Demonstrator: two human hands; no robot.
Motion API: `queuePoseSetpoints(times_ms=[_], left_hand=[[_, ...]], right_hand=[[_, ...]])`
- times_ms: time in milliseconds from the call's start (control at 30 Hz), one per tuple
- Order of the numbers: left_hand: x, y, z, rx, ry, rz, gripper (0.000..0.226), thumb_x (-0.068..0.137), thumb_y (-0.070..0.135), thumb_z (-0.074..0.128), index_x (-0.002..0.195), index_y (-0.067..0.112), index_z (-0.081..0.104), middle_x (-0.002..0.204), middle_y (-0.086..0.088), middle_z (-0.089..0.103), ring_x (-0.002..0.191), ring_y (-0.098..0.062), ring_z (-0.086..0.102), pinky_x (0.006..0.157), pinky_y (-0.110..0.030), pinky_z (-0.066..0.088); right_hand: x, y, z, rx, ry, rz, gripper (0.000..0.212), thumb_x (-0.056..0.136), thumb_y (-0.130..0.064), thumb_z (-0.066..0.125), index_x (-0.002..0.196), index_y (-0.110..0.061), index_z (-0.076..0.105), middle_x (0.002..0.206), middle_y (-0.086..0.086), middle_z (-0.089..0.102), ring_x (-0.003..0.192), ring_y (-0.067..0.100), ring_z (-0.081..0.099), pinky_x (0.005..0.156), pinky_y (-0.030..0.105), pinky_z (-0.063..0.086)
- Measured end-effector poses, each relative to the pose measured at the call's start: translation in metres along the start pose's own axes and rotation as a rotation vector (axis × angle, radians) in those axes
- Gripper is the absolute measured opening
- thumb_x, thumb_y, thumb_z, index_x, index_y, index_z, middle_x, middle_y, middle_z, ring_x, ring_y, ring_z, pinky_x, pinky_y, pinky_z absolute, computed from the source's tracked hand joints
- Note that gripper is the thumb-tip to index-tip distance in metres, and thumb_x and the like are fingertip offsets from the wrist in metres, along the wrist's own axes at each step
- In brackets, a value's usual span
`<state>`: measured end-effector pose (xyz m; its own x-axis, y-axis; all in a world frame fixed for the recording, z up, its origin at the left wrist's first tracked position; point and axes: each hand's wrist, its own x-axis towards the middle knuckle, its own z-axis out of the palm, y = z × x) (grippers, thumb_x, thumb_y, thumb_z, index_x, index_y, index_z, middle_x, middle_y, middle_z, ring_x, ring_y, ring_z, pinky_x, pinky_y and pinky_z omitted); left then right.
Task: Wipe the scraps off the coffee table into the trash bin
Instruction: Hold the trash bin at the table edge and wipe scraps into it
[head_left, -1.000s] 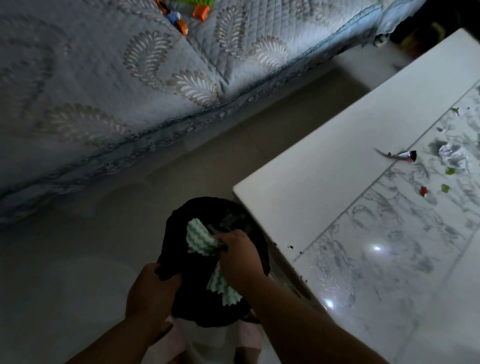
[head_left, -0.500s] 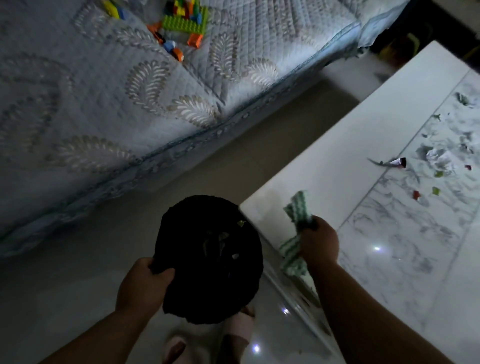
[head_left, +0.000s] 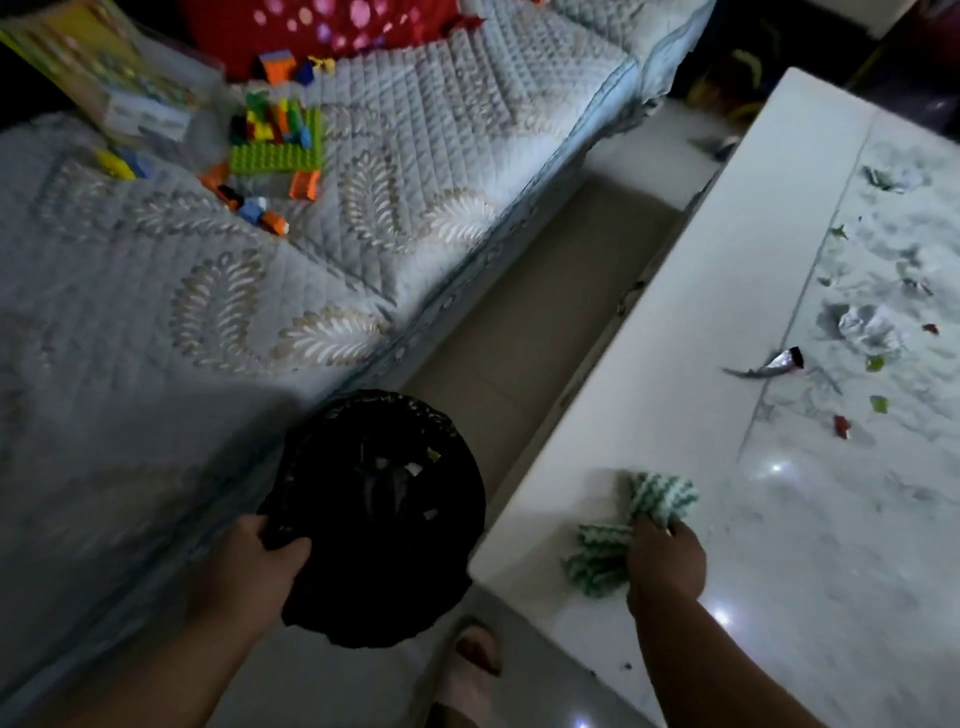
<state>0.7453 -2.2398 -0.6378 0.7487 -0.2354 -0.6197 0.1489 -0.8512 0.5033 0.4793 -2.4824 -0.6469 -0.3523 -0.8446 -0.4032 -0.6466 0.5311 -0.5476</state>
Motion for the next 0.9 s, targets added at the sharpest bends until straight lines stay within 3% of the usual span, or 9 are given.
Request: queuePoseSetpoints(times_ms=[133, 233, 367, 500, 533, 667, 800, 900], left_hand=[[0.03, 0.049, 0.01, 0.108, -0.02, 0.104, 0.022, 0.077, 0.028, 0.069, 0.091, 0.021, 0.054, 0.078, -0.003, 0.064, 0.067, -0.023, 0.063, 0.052, -0.029, 0.043], [0.057, 0.093, 0.019, 0.158, -0.055, 0.194, 0.02, 0.076, 0.022, 0.071, 0.083, 0.02, 0.053, 0.076, -0.005, 0.062, 0.072, -0.029, 0.063, 0.061, -0.035, 0.05], [0.095, 0.154, 0.035, 0.229, -0.116, 0.247, 0.034, 0.079, 0.024, 0.07, 0.107, 0.012, 0.056, 0.079, 0.0, 0.057, 0.069, -0.02, 0.058, 0.054, -0.03, 0.04], [0.139, 0.214, 0.055, 0.305, -0.174, 0.319, 0.04, 0.08, 0.027, 0.069, 0.115, 0.01, 0.057, 0.085, -0.002, 0.057, 0.067, -0.02, 0.052, 0.052, -0.028, 0.036], [0.148, 0.227, 0.059, 0.308, -0.191, 0.332, 0.04, 0.08, 0.027, 0.069, 0.114, 0.01, 0.057, 0.088, -0.003, 0.059, 0.068, -0.02, 0.052, 0.052, -0.029, 0.036], [0.189, 0.278, 0.068, 0.296, -0.258, 0.317, 0.033, 0.08, 0.027, 0.068, 0.105, 0.009, 0.055, 0.092, -0.012, 0.064, 0.077, -0.03, 0.06, 0.058, -0.032, 0.041], [0.222, 0.313, 0.078, 0.231, -0.299, 0.278, 0.029, 0.081, 0.02, 0.067, 0.098, -0.003, 0.061, 0.082, -0.021, 0.064, 0.069, -0.034, 0.061, 0.055, -0.031, 0.039], [0.234, 0.335, 0.094, 0.215, -0.316, 0.284, 0.025, 0.082, 0.013, 0.065, 0.096, -0.007, 0.06, 0.07, -0.017, 0.056, 0.059, -0.029, 0.053, 0.052, -0.03, 0.038]], right_hand=[[0.016, -0.029, 0.008, 0.054, 0.03, 0.093, 0.035, 0.087, -0.025, 0.056, 0.111, -0.001, 0.063, 0.11, 0.025, 0.066, 0.103, 0.042, 0.06, 0.093, 0.046, 0.048], [0.029, -0.049, 0.011, 0.116, 0.088, 0.231, 0.035, 0.086, -0.025, 0.059, 0.107, 0.003, 0.064, 0.107, 0.026, 0.065, 0.099, 0.041, 0.061, 0.086, 0.042, 0.048], [0.052, -0.07, 0.01, 0.257, 0.153, 0.431, 0.038, 0.087, -0.025, 0.059, 0.11, 0.005, 0.061, 0.111, 0.027, 0.063, 0.1, 0.041, 0.06, 0.078, 0.037, 0.048], [0.081, -0.084, 0.006, 0.332, 0.155, 0.491, 0.033, 0.089, -0.017, 0.055, 0.109, 0.01, 0.06, 0.113, 0.03, 0.062, 0.098, 0.038, 0.062, 0.046, 0.021, 0.041], [0.085, -0.087, 0.006, 0.302, 0.184, 0.514, 0.034, 0.089, -0.017, 0.054, 0.109, 0.01, 0.059, 0.114, 0.031, 0.062, 0.099, 0.038, 0.061, 0.048, 0.025, 0.039], [0.093, -0.101, 0.013, 0.162, 0.324, 0.639, 0.042, 0.085, -0.024, 0.055, 0.106, 0.012, 0.06, 0.112, 0.033, 0.061, 0.102, 0.043, 0.058, 0.08, 0.04, 0.044], [0.093, -0.109, 0.024, 0.176, 0.404, 0.672, 0.036, 0.079, -0.021, 0.058, 0.097, 0.009, 0.063, 0.102, 0.032, 0.064, 0.095, 0.045, 0.06, 0.082, 0.043, 0.047], [0.099, -0.111, 0.027, 0.216, 0.452, 0.696, 0.034, 0.075, -0.015, 0.059, 0.101, 0.007, 0.063, 0.101, 0.031, 0.065, 0.094, 0.045, 0.061, 0.084, 0.046, 0.051]])
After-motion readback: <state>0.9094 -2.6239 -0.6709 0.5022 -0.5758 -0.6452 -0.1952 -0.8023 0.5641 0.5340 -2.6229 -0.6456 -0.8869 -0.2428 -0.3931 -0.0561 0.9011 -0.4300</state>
